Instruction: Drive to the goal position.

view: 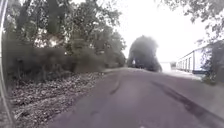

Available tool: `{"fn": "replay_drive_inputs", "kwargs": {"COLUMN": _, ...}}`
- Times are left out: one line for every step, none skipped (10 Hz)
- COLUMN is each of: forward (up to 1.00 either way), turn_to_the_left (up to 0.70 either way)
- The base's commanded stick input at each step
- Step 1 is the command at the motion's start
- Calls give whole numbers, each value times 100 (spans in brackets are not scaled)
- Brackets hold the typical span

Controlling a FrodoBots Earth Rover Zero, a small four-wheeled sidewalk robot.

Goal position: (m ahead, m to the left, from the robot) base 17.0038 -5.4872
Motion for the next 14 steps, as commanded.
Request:
{"fn": "replay_drive_inputs", "kwargs": {"forward": 70, "turn_to_the_left": 1}}
{"fn": "replay_drive_inputs", "kwargs": {"forward": 70, "turn_to_the_left": 1}}
{"fn": "replay_drive_inputs", "kwargs": {"forward": 70, "turn_to_the_left": 1}}
{"fn": "replay_drive_inputs", "kwargs": {"forward": 70, "turn_to_the_left": 1}}
{"fn": "replay_drive_inputs", "kwargs": {"forward": 70, "turn_to_the_left": 1}}
{"fn": "replay_drive_inputs", "kwargs": {"forward": 70, "turn_to_the_left": 0}}
{"fn": "replay_drive_inputs", "kwargs": {"forward": 70, "turn_to_the_left": -1}}
{"fn": "replay_drive_inputs", "kwargs": {"forward": 70, "turn_to_the_left": -22}}
{"fn": "replay_drive_inputs", "kwargs": {"forward": 70, "turn_to_the_left": -34}}
{"fn": "replay_drive_inputs", "kwargs": {"forward": 70, "turn_to_the_left": -34}}
{"fn": "replay_drive_inputs", "kwargs": {"forward": 70, "turn_to_the_left": -34}}
{"fn": "replay_drive_inputs", "kwargs": {"forward": 70, "turn_to_the_left": -34}}
{"fn": "replay_drive_inputs", "kwargs": {"forward": 70, "turn_to_the_left": -34}}
{"fn": "replay_drive_inputs", "kwargs": {"forward": 70, "turn_to_the_left": 1}}
